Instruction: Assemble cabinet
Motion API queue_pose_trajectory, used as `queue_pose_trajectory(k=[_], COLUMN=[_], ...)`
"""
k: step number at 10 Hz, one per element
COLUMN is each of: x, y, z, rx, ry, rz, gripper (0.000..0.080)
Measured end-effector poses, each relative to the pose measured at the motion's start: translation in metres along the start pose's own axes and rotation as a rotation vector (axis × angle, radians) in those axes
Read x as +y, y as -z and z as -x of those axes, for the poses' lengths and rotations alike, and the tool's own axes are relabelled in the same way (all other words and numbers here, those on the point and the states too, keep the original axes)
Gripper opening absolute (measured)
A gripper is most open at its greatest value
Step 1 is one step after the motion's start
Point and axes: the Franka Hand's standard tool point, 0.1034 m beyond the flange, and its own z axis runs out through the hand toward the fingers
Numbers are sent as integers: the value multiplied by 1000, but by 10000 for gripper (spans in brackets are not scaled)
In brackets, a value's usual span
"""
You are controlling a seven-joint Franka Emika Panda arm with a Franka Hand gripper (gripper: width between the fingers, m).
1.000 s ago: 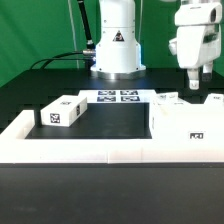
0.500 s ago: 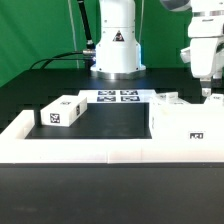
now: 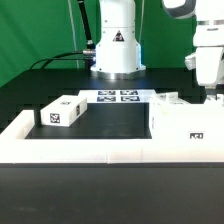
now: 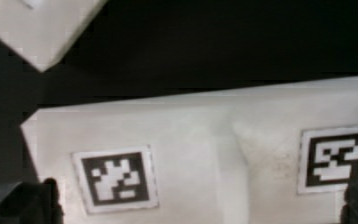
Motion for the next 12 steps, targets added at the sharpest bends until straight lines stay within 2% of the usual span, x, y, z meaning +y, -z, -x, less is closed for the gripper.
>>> queue_pose_trajectory(k=[2, 4, 5, 6, 7, 8, 12], x=[-2, -3, -3, -3, -3, -3, -3], y=[-4, -5, -5, -5, -6, -5, -5], z=[1, 1, 1, 2, 2, 2, 2], rx=[-3, -4, -5, -6, -6, -6, -6], ry=[2, 2, 2, 2, 2, 2, 2], rz=[-5, -7, -8, -8, -9, -9, -9], gripper=[772, 411, 411, 251, 251, 81, 67])
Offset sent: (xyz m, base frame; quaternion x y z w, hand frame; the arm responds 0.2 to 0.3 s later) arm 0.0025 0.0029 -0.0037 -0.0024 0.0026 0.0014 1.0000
